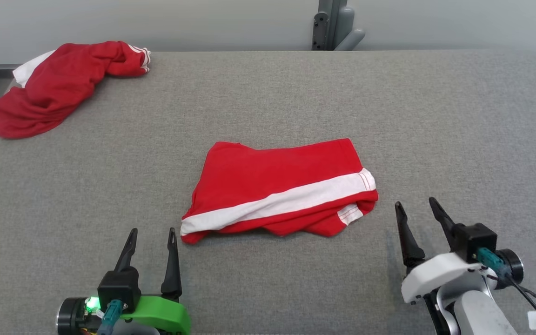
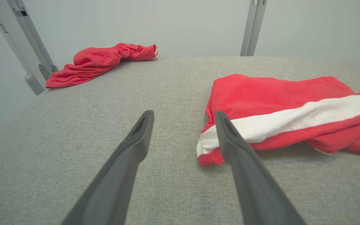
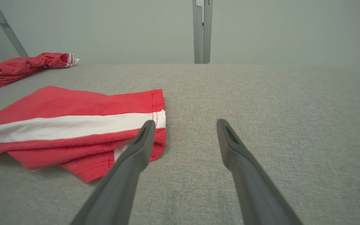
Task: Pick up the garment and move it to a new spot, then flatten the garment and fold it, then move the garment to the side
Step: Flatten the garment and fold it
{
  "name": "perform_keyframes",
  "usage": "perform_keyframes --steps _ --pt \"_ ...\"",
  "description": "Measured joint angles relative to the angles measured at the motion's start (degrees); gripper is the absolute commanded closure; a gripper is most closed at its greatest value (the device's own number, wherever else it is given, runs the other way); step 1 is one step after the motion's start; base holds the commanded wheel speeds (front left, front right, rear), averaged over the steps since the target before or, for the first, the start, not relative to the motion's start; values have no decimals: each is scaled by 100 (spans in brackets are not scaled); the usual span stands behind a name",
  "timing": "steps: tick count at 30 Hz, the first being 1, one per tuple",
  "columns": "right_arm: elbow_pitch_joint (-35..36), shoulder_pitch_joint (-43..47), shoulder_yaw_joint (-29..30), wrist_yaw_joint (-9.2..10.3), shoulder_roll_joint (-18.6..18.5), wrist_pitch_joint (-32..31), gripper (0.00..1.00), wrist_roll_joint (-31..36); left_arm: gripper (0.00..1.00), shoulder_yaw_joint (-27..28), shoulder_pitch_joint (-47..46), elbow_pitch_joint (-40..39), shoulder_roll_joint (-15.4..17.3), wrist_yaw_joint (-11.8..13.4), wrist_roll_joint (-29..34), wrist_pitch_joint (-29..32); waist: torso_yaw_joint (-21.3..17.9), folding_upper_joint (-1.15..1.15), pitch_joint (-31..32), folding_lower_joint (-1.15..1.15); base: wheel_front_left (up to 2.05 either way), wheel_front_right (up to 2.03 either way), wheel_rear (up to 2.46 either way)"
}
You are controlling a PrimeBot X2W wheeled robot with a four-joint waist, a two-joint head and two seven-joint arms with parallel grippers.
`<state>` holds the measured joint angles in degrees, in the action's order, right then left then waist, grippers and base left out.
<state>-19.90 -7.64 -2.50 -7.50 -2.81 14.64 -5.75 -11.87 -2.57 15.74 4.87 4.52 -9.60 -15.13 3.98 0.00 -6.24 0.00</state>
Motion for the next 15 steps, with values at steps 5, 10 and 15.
perform_keyframes --steps 5,10,15 --pt "-624 -629 -141 0 -1 -397 0 -14 0 31 -3 -83 -68 -51 11 1 133 0 -41 0 0 0 0" --pt "-1049 -1218 -315 0 -110 -918 0 -223 0 26 -30 -200 -130 -97 43 1 278 0 -131 0 0 0 0" --pt "-1388 -1654 -494 0 -371 -1449 0 -492 0 -4 -52 -250 -169 -107 59 1 452 0 -215 0 0 0 0"
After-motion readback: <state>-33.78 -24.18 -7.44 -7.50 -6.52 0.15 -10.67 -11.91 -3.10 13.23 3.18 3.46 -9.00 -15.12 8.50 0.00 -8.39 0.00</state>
